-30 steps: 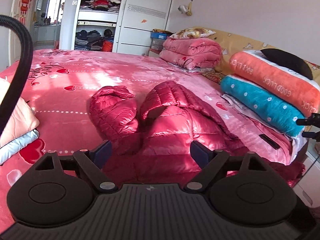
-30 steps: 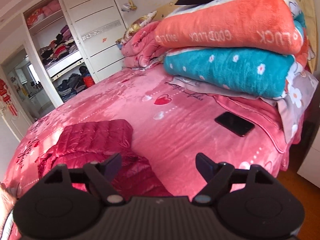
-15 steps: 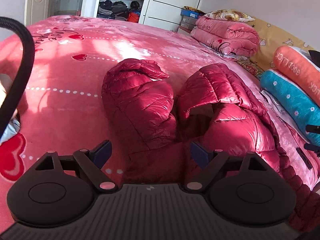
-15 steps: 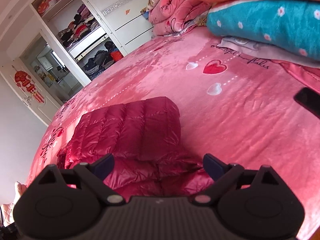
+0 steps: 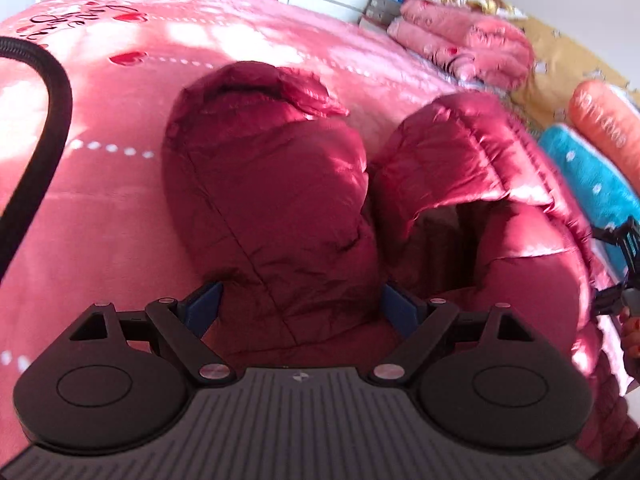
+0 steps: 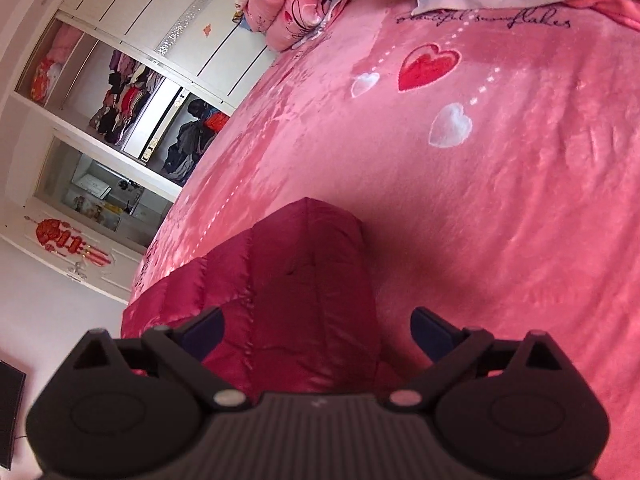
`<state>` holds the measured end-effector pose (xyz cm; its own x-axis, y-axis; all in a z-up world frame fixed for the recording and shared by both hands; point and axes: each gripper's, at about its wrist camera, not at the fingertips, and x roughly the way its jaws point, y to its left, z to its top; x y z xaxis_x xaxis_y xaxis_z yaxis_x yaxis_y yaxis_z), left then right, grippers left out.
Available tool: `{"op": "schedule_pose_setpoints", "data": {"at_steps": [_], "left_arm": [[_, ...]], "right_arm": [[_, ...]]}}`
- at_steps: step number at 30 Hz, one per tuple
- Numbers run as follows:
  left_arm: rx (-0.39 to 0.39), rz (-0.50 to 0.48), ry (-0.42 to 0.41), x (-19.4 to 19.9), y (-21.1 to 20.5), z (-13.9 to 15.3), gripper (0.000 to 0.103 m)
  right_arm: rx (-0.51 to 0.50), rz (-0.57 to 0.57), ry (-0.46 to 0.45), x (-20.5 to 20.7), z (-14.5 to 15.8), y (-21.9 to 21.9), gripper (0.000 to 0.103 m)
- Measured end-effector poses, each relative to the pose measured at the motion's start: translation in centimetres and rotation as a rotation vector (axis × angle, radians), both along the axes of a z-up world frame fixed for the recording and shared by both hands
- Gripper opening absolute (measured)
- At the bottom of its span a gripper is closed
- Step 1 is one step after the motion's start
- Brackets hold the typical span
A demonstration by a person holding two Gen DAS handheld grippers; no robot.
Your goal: Fold large clothes
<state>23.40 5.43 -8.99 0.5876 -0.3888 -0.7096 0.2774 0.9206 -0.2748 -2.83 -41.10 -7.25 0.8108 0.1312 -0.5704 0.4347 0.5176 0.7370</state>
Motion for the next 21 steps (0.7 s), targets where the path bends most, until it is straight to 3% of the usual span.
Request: {"op": "schedule_pose_setpoints", "data": {"at_steps": [6,8,9,11,13,16,21], "left_arm": [[0.012,-0.016,0.001,1.2,-0.8,-1.1,0.103],[0.028,-0.018,-0.003,1.4,-1.2,-1.3,0.103],[0.043,-0.018,-0.010,1.3,-1.3,-1.3,0.101],[0.090,-0.018,-0.025,1.0,-1.9,-1.3,0.080],[0.091,-0.023,-0.029,0.7,-2.1,-1.1,0.047],[0.057,-0.002,-0.033,0.4,-2.0,-0.6,0.026],[-0.035,0.084,-0.091,0.2,-0.1,0.6,0.015]], "right_arm": [[0.081,0.024,0.006,1.3,-2.5,0.5,0.096],[0.109,0.032,-0.002,1.5,-3.0,0.8,0.083],[0.126,0.036,-0.009,1.5,-3.2,1.0,0.071],[0.142,0.038,-0.016,1.5,-3.0,1.4,0.062],[0.100,0.053,-0.008,1.7,-2.0,2.2,0.050],[-0.022,0.084,-0.003,2.2,0.6,3.7,0.032],[-0.187,0.121,-0.076,2.8,5.3,6.4,0.020]]}}
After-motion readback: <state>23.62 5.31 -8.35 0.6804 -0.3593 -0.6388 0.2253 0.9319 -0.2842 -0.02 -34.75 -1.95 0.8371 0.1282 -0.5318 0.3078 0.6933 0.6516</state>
